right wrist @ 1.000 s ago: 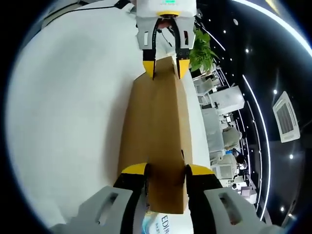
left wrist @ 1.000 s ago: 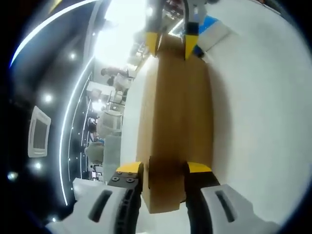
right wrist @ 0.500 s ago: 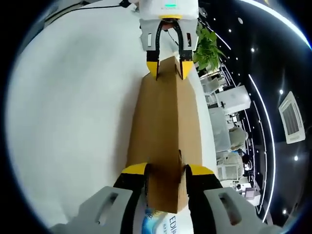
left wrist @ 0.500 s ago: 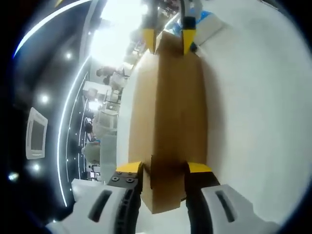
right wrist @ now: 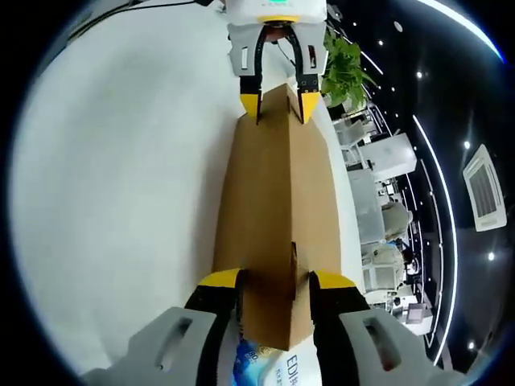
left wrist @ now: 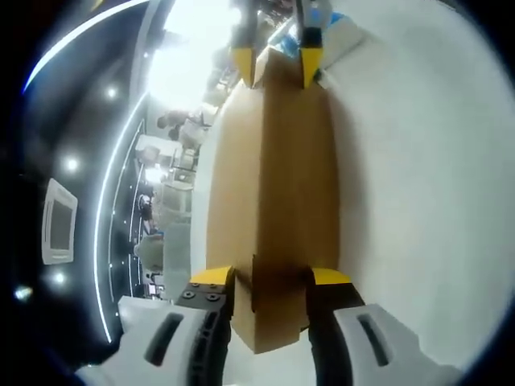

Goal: Operate the shoe box by opening the lid, removing the specified soft item, and placing it in the target area until the item is outside and the box remains undamaged.

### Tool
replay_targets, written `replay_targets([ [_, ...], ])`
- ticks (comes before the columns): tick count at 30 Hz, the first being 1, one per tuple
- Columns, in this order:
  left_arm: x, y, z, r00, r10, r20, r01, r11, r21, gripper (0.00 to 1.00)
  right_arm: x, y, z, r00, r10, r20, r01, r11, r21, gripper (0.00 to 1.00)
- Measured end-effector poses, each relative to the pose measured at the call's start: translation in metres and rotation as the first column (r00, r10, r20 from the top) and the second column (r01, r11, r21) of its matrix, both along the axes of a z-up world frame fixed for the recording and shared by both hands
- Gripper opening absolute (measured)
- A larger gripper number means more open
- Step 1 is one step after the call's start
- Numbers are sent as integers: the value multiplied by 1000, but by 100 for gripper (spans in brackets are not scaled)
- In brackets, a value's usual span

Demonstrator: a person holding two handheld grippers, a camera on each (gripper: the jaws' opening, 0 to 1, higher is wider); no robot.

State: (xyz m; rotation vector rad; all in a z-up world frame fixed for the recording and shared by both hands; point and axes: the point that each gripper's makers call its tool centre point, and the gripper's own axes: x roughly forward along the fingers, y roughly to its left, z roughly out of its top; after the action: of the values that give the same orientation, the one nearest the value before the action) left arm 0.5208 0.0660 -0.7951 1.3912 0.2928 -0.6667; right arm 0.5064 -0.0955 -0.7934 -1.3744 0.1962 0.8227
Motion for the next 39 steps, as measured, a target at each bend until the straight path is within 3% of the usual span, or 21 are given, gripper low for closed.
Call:
replay_targets([
  [13,-2,0,-6,1000,-5,-1,5,1000,7,36,-2,0,-6,1000,1,7,-1,1000,-16,31],
  [20,-1,-1,-5,1000,-5,8,5,1000,1,35,-1,0,-10,1000,-17,23,18,1000,-17,39],
  [28,-1,0,-6,1000,-5,9,5,1000,-6,34,5,1,-5,998,-51,48,52,999,-10,32],
  [39,-3,0,-6,1000,-17,-6,16,1000,-3,34,2,0,-5,999,-33,16,33,999,-18,31],
])
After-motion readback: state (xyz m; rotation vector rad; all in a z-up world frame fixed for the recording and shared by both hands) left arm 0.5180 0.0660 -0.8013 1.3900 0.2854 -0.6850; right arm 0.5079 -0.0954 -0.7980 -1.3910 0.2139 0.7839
